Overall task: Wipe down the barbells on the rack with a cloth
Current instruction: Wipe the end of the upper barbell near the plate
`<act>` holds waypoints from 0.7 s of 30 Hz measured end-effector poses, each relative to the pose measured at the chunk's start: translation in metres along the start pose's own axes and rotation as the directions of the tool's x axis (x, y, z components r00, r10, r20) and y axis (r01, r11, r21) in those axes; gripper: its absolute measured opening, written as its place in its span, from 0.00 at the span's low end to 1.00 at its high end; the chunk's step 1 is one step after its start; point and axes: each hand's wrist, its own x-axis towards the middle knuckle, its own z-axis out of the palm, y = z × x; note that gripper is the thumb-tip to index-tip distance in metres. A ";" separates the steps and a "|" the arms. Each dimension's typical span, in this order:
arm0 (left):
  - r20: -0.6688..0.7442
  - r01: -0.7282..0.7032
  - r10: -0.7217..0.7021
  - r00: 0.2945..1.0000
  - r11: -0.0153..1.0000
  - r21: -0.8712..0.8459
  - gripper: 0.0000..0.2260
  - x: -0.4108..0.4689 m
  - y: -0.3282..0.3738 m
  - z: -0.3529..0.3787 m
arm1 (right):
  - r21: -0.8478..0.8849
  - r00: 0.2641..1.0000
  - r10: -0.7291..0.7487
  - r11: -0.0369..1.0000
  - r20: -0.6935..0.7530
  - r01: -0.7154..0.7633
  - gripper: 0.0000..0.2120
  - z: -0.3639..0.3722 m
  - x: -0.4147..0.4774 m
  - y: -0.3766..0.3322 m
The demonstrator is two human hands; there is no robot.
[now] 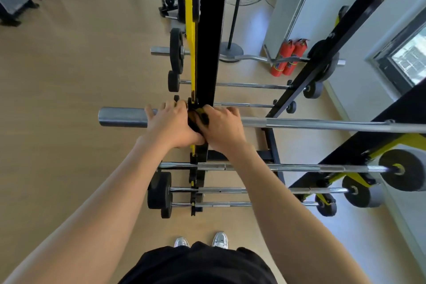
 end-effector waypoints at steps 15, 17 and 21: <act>-0.745 -0.370 0.199 0.637 0.927 -0.068 0.13 -0.033 0.056 0.056 | 0.038 0.985 0.169 0.985 -0.028 -0.168 0.14 -0.020 -0.028 0.077; -0.670 -0.462 0.311 0.674 0.885 -0.054 0.13 -0.029 0.069 0.054 | -0.073 0.998 0.056 0.996 0.040 -0.053 0.16 -0.028 -0.028 0.099; -0.546 -0.508 0.383 0.745 0.856 -0.093 0.19 -0.022 0.088 0.050 | -0.106 0.997 0.078 0.991 -0.012 -0.079 0.24 -0.043 -0.032 0.149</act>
